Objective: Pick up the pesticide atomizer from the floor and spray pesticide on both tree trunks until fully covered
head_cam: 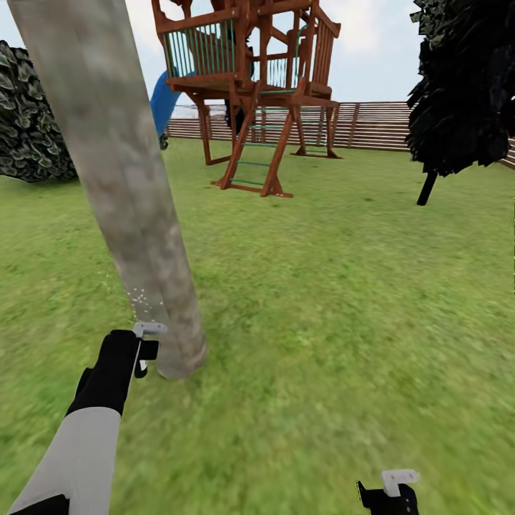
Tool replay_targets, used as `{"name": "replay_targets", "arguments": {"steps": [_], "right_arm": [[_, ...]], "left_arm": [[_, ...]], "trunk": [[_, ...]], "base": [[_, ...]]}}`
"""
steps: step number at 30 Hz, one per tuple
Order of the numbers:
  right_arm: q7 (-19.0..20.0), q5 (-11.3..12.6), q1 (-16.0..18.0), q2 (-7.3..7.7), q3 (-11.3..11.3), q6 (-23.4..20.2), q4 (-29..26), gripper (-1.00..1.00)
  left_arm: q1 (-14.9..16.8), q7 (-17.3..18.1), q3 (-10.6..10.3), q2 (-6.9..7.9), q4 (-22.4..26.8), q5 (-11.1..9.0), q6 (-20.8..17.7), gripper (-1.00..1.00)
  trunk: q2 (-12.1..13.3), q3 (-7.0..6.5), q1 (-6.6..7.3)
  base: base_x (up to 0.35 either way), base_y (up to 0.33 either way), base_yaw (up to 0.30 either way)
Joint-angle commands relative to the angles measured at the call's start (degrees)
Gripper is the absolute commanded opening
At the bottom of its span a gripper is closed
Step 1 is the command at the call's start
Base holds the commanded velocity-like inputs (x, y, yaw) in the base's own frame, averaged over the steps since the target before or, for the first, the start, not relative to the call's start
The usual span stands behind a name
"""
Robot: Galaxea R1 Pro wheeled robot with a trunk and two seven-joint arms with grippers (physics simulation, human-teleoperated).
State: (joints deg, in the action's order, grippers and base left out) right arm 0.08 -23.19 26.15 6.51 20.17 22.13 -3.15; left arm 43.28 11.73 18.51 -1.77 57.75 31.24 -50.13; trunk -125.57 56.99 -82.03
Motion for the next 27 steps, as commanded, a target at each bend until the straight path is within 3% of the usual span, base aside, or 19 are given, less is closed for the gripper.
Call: {"name": "replay_targets", "arguments": {"steps": [1, 6, 14, 17, 27], "right_arm": [[0.0, -0.5, 0.0, 0.0, 0.5, 0.2, 0.1, 1.0], [0.0, -0.5, 0.0, 0.0, 0.5, 0.2, 0.1, 1.0], [0.0, -0.5, 0.0, 0.0, 0.5, 0.2, 0.1, 1.0], [0.0, -0.5, 0.0, 0.0, 0.5, 0.2, 0.1, 1.0], [0.0, -0.5, 0.0, 0.0, 0.5, 0.2, 0.1, 1.0]], "left_arm": [[0.1, 0.6, 0.2, -0.07, 0.1, 0.6, -0.1, -1.0], [0.1, 0.6, 0.3, 0.01, 0.2, 0.7, -0.1, -1.0], [0.0, 0.6, 0.3, 0.01, 0.1, 0.7, -0.1, -1.0], [-1.8, 0.6, 0.3, 0.01, 0.0, 0.6, 0.1, -1.0], [-2.9, 0.5, 1.4, 0.72, -1.3, 0.7, 0.2, -1.0]], "trunk": [[0.0, 0.05, 0.02], [0.0, 0.05, 0.02], [0.0, 0.05, 0.02], [0.0, 0.05, 0.02], [0.0, 0.05, 0.02]], "base": [[-0.078, -0.274, 0.0], [-0.03, -0.274, 0.066], [0.0, -0.274, 0.263], [0.002, -0.274, 0.152], [0.225, -0.195, 0.082]]}}
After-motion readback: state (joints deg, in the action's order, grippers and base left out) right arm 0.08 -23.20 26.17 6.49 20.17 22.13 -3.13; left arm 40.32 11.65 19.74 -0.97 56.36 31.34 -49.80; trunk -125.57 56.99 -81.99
